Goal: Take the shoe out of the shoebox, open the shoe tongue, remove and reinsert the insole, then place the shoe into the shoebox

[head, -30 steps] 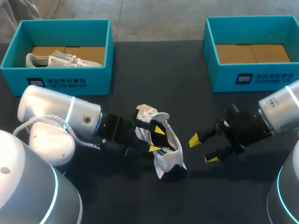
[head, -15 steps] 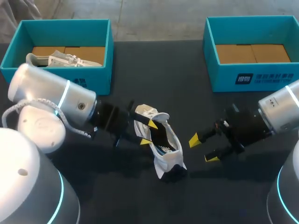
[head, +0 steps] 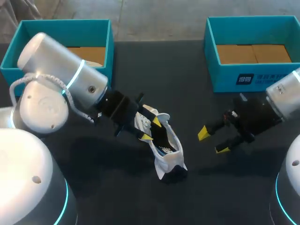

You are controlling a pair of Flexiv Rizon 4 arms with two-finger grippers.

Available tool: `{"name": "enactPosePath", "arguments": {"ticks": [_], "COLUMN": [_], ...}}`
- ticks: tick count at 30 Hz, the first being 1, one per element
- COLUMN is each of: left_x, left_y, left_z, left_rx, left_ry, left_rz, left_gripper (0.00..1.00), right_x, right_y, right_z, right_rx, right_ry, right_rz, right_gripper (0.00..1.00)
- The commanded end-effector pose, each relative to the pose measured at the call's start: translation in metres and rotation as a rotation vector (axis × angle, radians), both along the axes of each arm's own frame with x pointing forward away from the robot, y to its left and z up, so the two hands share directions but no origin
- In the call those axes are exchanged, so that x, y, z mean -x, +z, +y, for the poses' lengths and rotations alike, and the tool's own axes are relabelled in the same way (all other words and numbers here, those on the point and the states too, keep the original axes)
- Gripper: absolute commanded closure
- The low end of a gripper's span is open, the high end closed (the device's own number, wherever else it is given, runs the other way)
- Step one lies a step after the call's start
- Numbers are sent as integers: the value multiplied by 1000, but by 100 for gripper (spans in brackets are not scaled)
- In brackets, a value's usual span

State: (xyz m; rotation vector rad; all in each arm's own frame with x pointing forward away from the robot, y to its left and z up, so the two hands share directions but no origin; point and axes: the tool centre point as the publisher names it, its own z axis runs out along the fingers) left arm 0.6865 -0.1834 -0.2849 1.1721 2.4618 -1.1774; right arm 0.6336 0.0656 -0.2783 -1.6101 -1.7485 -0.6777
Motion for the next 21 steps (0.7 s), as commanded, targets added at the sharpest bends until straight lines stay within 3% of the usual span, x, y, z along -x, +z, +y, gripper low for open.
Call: {"name": "enactPosePath", "arguments": {"ticks": [1,11,18,21], "left_x": [-1,9,5,3], "left_y": [7,13,21,23], "left_z": [-7,-14,-18,-20], "left_rx": [-134,-268,-332,-369], "left_ry": [-84,-162,-214,-257], "left_rz": [40,42,53,48], "left_gripper": [55,49,57,55], "right_x": [2,-5,-5,-5], "right_y": [23,42,42,42], "right_z": [-23,-51,-51,-51], "right_rx": [21,72,72,72], "right_ry": [3,-13,-13,-13], "right_rz": [-7,-10,-10,-10], "right_gripper": [0,0,0,0]}}
